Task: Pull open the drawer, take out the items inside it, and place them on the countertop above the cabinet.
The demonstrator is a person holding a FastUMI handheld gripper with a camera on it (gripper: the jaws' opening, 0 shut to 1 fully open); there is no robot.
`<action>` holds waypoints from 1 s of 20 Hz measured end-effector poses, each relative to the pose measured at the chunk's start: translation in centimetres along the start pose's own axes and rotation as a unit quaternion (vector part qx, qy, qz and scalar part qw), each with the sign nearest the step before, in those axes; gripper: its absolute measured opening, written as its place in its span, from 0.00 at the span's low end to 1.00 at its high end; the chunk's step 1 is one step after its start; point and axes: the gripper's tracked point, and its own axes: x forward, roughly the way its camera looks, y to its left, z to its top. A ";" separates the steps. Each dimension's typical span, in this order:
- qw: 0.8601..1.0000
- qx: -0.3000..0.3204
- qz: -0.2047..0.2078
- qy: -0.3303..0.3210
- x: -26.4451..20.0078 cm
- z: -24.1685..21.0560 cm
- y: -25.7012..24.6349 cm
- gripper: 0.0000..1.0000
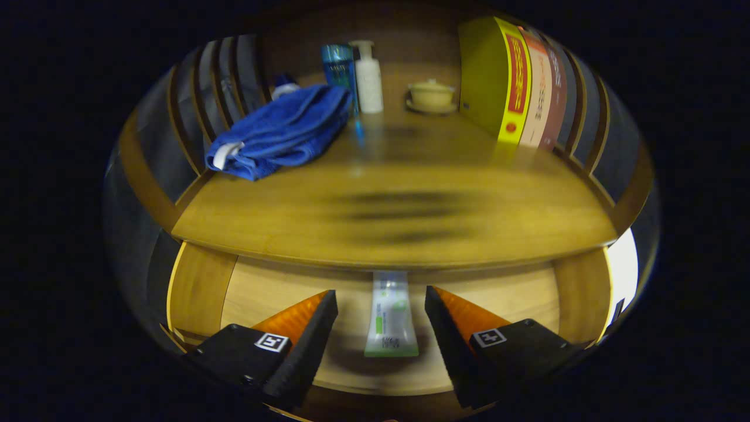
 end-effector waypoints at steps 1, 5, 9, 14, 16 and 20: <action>1.000 0.002 -0.002 0.014 0.4 -0.3 -0.1 0.98; 0.996 -0.021 -0.023 0.080 1.8 -1.8 -0.4 0.98; 0.987 -0.028 -0.022 0.160 3.3 -3.8 1.1 0.98; 0.982 -0.035 -0.046 0.178 3.6 -2.9 2.3 0.93; 0.985 -0.032 -0.046 0.166 3.1 -1.2 3.2 0.83; 0.984 -0.037 -0.040 0.167 2.8 0.4 4.8 0.65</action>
